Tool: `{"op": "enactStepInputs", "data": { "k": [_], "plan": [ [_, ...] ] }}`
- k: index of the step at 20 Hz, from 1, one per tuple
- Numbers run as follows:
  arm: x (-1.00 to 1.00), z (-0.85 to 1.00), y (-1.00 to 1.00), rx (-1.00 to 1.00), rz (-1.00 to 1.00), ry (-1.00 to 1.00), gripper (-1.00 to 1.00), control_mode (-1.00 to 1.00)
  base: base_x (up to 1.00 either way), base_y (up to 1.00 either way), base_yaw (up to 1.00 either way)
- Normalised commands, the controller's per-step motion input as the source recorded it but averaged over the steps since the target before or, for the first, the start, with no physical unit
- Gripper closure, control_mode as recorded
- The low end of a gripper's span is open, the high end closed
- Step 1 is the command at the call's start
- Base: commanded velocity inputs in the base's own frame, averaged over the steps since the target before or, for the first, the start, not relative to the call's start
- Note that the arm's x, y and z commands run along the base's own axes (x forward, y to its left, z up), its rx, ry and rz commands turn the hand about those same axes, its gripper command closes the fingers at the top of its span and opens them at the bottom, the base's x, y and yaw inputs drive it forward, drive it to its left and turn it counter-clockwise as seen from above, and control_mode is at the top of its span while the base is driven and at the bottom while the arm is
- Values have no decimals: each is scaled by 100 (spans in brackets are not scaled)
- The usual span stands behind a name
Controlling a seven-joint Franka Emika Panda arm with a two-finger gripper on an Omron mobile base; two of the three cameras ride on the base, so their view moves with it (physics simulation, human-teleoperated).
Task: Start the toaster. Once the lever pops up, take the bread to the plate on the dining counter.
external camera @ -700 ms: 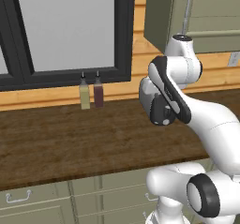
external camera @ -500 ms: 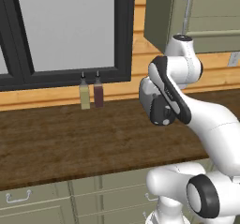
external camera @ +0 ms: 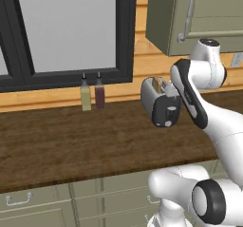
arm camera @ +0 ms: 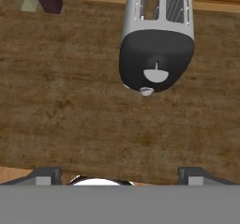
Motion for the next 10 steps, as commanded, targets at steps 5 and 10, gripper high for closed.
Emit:
{"op": "enactStepInputs", "data": {
  "k": [5,10],
  "plan": [
    [0,-6,-84,0,0,-3,-100,-100,0,0,0],
    [33,-34,-30,0,5,-1,100,-100,0,0,0]
  ]
}}
